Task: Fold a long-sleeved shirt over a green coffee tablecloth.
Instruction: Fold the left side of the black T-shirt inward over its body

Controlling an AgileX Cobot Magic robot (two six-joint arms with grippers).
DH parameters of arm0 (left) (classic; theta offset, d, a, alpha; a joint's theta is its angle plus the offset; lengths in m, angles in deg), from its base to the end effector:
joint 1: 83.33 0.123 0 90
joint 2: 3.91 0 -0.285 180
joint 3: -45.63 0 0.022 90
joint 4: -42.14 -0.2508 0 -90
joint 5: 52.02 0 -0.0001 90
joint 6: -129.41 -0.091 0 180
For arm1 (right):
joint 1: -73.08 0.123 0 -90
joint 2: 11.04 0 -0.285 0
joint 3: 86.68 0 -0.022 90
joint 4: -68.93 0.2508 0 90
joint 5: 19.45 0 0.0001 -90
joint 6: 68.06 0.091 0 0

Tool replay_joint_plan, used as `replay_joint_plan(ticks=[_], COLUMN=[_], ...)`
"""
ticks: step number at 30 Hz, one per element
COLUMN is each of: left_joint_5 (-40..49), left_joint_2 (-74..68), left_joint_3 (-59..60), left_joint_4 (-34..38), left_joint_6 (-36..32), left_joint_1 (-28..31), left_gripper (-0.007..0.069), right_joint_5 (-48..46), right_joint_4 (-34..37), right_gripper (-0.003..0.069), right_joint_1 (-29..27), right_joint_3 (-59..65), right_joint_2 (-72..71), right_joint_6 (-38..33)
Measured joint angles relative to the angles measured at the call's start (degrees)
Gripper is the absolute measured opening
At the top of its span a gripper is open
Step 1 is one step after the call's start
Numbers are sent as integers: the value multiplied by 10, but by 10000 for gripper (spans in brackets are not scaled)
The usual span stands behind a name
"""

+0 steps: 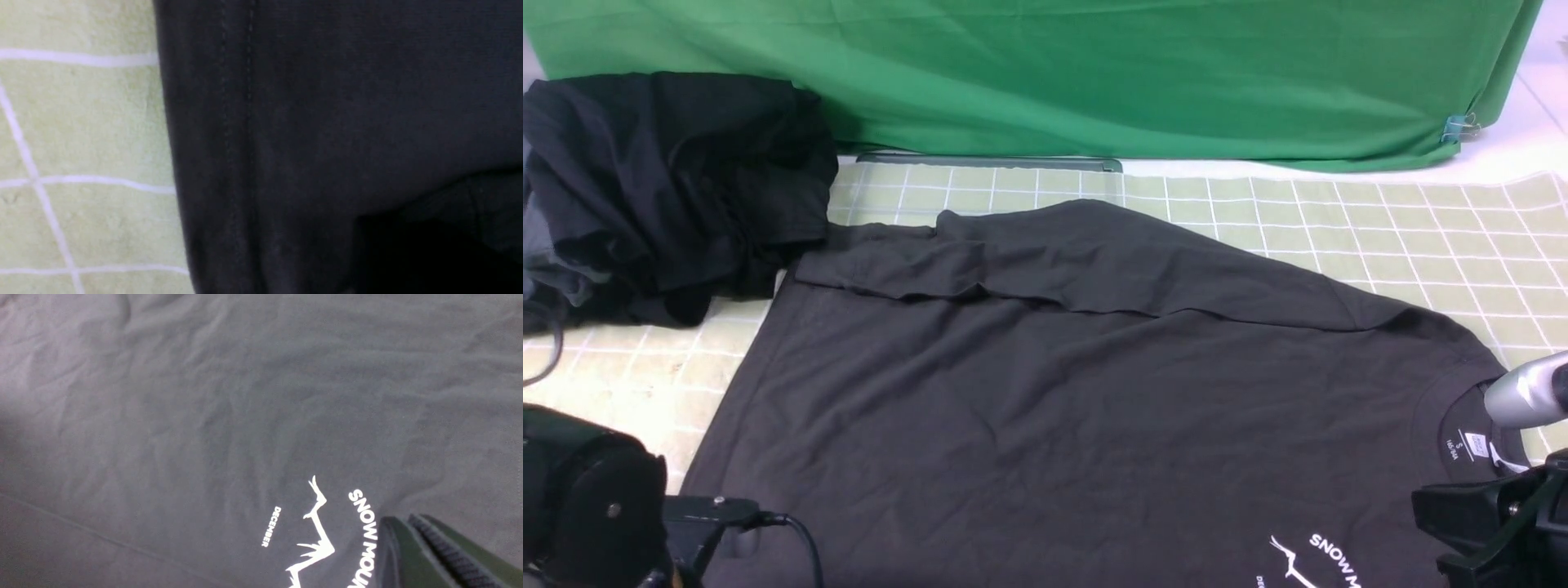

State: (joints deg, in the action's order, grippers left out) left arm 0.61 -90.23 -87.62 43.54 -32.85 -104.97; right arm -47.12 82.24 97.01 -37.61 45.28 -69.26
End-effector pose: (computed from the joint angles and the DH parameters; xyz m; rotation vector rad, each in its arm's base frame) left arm 0.1581 -0.0646 0.1617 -0.0795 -3.0405 -0.0243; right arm 0.1389 0.0723 0.2537 -0.3264 2.3221 0.4270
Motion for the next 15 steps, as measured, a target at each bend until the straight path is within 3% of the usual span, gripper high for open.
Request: replay_joint_plan(ticks=[8, 15], left_joint_5=[77, 90], left_joint_2=[43, 55], left_joint_3=[-79, -302], left_joint_4=[-1, 7], left_joint_6=[-17, -58], left_joint_1=[0, 4], left_gripper=[13, 12], right_joint_5=[-3, -10], right_joint_4=[0, 11], right_gripper=[17, 17], right_joint_1=[0, 0], right_joint_3=[0, -1], right_joint_2=[0, 0], right_joint_6=[0, 0])
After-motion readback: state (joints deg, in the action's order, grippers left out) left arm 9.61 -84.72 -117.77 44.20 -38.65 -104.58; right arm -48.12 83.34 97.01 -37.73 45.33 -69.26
